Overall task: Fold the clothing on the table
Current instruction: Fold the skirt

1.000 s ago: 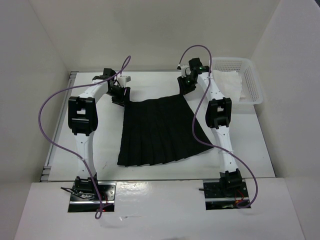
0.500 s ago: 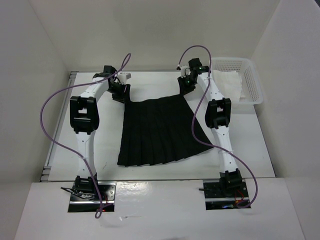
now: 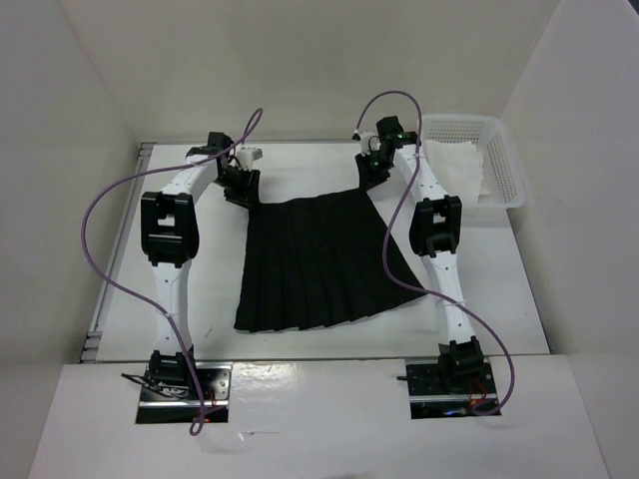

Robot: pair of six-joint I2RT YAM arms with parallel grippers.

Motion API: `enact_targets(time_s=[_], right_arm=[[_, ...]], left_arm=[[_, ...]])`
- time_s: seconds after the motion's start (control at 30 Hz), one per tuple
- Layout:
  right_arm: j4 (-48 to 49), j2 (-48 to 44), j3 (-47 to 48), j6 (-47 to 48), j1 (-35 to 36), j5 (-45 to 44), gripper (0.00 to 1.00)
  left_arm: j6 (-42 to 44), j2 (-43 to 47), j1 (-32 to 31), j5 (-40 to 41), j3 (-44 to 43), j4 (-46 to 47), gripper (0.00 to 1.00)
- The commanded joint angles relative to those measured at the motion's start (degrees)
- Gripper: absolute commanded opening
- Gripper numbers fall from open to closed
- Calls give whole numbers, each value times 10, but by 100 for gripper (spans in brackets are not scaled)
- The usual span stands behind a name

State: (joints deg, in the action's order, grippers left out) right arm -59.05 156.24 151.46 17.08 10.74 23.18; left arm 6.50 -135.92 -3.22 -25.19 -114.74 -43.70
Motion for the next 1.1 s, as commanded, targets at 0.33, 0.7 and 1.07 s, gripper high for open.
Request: enact_targets(time_s=[0.33,0.7,1.07], right_arm=[[-26,-8,20,13,5,7,0],[-15,-37,25,0,5,7,0],[16,-88,25,-30,5,-17,0]], left_arm=[[20,-15,-3,-2,-48,-8,28],[36,-33,-3,3,-157,-35,0],[56,-153,8,-40,-443,-182,0]])
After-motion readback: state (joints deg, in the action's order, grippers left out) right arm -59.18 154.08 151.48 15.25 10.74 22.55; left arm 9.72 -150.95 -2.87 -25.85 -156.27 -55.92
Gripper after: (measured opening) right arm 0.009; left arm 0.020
